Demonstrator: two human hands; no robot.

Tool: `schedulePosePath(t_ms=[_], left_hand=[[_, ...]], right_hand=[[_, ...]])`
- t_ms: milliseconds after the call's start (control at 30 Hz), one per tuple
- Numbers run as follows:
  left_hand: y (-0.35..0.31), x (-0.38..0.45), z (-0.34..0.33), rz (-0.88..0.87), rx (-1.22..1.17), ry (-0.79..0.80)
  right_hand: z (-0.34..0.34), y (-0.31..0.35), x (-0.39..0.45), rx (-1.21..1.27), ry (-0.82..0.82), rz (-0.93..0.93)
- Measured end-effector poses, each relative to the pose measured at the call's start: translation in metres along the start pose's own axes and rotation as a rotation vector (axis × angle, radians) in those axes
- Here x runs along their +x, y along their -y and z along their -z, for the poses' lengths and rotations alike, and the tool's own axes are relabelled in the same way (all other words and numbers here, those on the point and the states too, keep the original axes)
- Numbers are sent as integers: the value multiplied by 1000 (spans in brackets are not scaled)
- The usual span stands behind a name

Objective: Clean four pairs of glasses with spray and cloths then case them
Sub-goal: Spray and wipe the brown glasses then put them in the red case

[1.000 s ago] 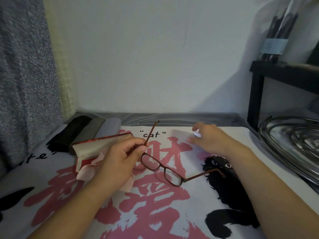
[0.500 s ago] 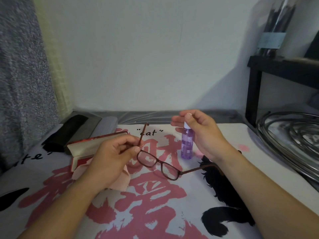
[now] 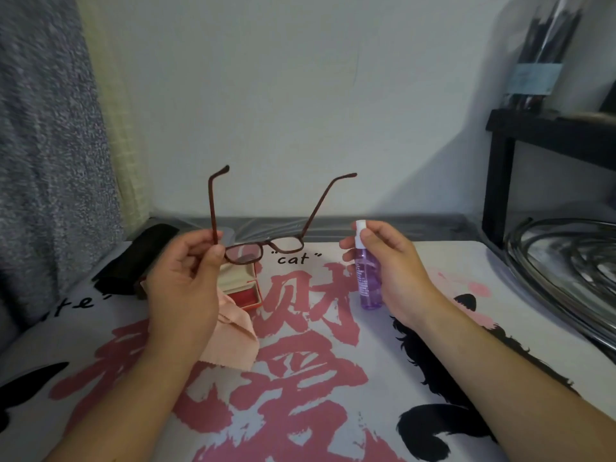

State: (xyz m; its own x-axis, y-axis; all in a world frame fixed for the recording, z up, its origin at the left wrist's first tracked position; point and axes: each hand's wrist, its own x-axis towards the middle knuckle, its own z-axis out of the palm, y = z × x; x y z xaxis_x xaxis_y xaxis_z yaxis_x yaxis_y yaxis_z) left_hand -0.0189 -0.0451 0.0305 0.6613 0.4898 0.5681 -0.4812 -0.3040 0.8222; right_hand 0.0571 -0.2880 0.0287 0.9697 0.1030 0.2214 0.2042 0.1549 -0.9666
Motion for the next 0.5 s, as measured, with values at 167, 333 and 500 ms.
schedulePosePath(t_ms=[167,333,500], left_hand=[[4,0,-1,21,7,-19],[6,-1,-1,45,49,10],[7,-2,-2,69,90,30]], right_hand=[[-7,6,-3,108,24,-21],[-25,13,-14,168,196,26],[-45,-7,-28,119,353,-24]])
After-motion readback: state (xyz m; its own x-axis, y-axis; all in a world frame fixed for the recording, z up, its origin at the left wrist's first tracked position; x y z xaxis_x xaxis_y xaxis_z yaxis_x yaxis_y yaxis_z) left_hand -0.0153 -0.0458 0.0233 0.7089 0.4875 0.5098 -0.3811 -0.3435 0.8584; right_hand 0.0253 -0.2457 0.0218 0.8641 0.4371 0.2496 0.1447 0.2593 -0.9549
